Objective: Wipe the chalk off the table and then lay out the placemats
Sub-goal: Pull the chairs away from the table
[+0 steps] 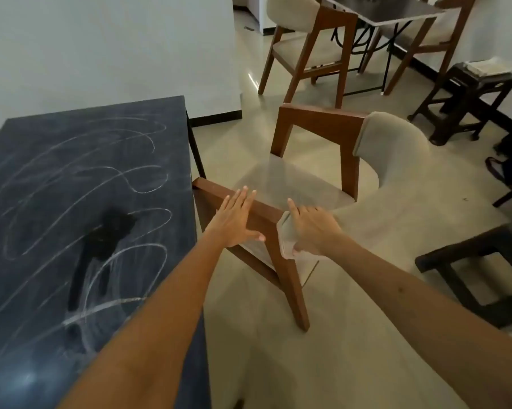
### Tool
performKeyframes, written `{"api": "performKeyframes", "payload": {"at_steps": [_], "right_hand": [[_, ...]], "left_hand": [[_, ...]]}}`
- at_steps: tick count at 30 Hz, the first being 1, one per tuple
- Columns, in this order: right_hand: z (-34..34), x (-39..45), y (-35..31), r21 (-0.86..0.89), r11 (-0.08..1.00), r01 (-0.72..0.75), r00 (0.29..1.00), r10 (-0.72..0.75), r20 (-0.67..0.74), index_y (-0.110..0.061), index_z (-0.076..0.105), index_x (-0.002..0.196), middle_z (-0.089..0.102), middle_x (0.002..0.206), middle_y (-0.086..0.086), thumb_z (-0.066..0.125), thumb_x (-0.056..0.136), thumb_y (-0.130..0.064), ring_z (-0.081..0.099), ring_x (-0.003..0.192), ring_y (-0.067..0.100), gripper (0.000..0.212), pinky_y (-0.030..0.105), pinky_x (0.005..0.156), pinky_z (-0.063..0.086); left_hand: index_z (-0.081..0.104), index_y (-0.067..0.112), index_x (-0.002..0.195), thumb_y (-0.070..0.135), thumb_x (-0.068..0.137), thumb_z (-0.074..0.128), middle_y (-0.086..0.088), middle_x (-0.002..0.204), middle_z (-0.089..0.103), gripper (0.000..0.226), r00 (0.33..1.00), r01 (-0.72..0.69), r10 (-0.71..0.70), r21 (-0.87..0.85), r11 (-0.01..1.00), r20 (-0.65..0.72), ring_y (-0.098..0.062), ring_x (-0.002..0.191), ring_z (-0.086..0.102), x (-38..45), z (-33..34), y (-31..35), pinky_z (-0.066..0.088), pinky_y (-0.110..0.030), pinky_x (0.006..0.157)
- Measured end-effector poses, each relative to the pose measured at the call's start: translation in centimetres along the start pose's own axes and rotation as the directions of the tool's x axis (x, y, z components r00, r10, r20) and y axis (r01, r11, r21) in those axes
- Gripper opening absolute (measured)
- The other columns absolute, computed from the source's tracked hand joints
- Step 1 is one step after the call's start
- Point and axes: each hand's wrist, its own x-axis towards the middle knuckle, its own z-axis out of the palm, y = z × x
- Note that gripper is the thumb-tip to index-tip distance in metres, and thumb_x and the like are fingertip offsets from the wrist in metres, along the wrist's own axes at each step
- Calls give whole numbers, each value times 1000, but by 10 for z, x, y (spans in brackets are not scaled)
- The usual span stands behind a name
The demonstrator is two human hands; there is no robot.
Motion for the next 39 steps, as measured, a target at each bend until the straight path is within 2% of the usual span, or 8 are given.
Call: {"api": "performKeyframes", "payload": {"at_steps": [3,5,9,13,16,27,32,39], "right_hand": [[1,13,4,-19,1000,0,999,1,50,-9,27,147,63,117,5,78,72,-51,62,106,25,100,35,82,48],[-1,20,6,-7,1000,-1,996,2,90,-14,43,131,63,93,0,79,72,-43,65,90,21,74,31,65,44],[2,21,12,19,999,42,999,-43,23,-15,51,116,50,75,-4,61,86,-30,63,76,19,34,29,59,40],[8,22,21,33,992,120,993,-120,-18,-14,52,105,50,72,-3,54,88,-29,52,62,18,23,29,57,39],[9,20,25,23,986,164,986,-163,-26,-14,52,103,51,72,-3,52,90,-31,52,60,17,21,29,55,42],[24,-27,57,-3,959,284,958,-284,-36,-17,52,120,67,102,0,52,90,-43,63,79,17,40,28,71,53],[34,-46,82,-119,933,341,939,-342,9,-22,54,121,67,112,-2,59,81,-62,64,95,17,56,31,93,47],[31,-73,118,-300,902,310,949,-313,37,-26,63,117,71,105,1,78,53,-68,61,99,29,78,54,94,42]], "left_hand": [[4,20,153,67,75,62,-7,161,1,108,997,17,-17,3,1000,78,-25,148,-6,13,6,-9,-2,-45,120],[12,20,152,67,75,62,-7,160,8,104,997,19,-19,8,1000,77,-26,148,-3,25,9,-13,-3,-44,118],[37,17,140,70,73,60,-8,147,35,89,995,-72,65,99,992,72,-30,142,18,51,5,-16,10,-44,118],[48,19,117,76,69,58,-1,119,52,75,980,-189,173,188,964,99,-19,108,42,63,3,-16,33,-33,98],[47,20,110,82,70,50,2,110,56,74,969,-248,235,271,930,80,-13,90,42,64,3,-17,39,-29,84],[51,14,95,87,74,28,1,86,58,79,922,-335,387,472,816,-15,-14,69,46,43,27,27,45,-28,71],[47,13,79,89,71,25,-1,71,56,79,930,-318,368,500,806,-2,-19,59,50,31,37,64,47,-35,63],[43,14,76,84,75,38,-4,73,57,70,972,-203,235,416,886,-27,-21,63,52,12,48,125,36,-32,60]]}}
